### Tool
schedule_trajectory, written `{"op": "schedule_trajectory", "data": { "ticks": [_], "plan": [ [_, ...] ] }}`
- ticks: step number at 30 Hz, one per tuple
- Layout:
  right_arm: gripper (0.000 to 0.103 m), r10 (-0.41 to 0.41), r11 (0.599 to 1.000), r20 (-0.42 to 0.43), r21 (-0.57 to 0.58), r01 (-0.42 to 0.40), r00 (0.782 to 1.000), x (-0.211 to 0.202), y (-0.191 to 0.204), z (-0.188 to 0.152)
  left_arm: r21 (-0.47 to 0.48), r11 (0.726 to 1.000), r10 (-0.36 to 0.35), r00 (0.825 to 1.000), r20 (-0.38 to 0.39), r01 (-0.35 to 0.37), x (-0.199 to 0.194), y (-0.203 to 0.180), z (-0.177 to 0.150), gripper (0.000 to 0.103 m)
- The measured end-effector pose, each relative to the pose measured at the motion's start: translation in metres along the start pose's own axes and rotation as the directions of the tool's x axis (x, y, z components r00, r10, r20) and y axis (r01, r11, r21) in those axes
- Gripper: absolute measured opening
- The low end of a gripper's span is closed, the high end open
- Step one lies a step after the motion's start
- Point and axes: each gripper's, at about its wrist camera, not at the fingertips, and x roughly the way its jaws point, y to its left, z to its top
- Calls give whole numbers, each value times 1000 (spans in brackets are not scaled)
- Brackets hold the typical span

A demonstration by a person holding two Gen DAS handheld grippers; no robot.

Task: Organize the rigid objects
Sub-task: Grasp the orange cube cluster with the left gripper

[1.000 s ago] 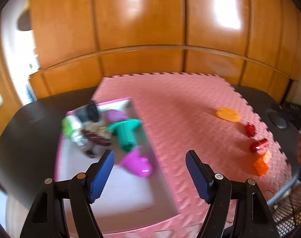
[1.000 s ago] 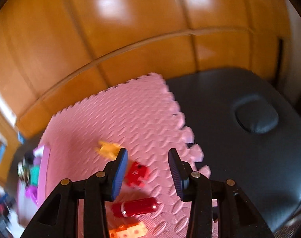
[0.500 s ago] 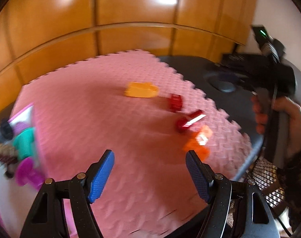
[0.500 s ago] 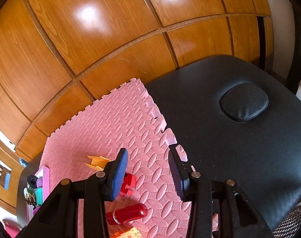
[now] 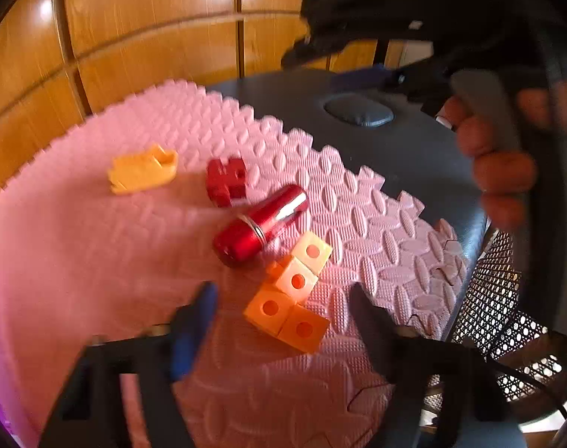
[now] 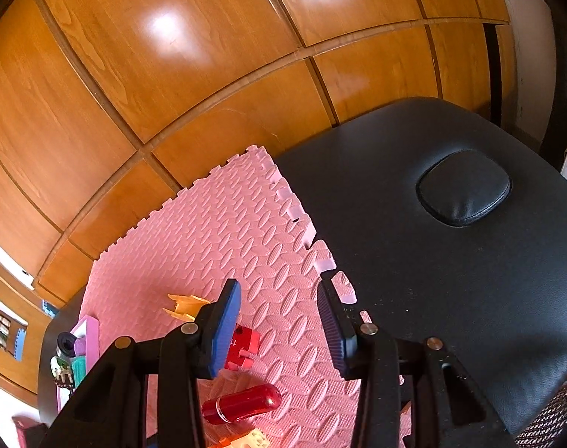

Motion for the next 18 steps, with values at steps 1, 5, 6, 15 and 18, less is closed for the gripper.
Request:
{"op": "schedule_trajectory", "data": {
  "ticks": [1,5,6,15,18],
  "plan": [
    [43,0,1000,-6,4,0,1000,1,-1,0,0,1000,15,999,36,-15,-1,1,-2,51],
    [44,-1,1000,-42,-10,1,999,8,2,-2,-42,999,12,999,48,-10,-6,11,-8,42],
    [44,2,1000,-55,-19,-3,998,11,3,-3,-65,998,16,999,48,-13,-9,16,-11,42],
    [64,-2,977,-216,-210,-44,976,37,38,-26,-271,947,195,979,60,-172,-37,67,-48,42],
    [73,-8,959,-251,-276,-64,968,41,49,-36,-281,939,226,971,76,-196,-39,71,-53,41]
  ]
}}
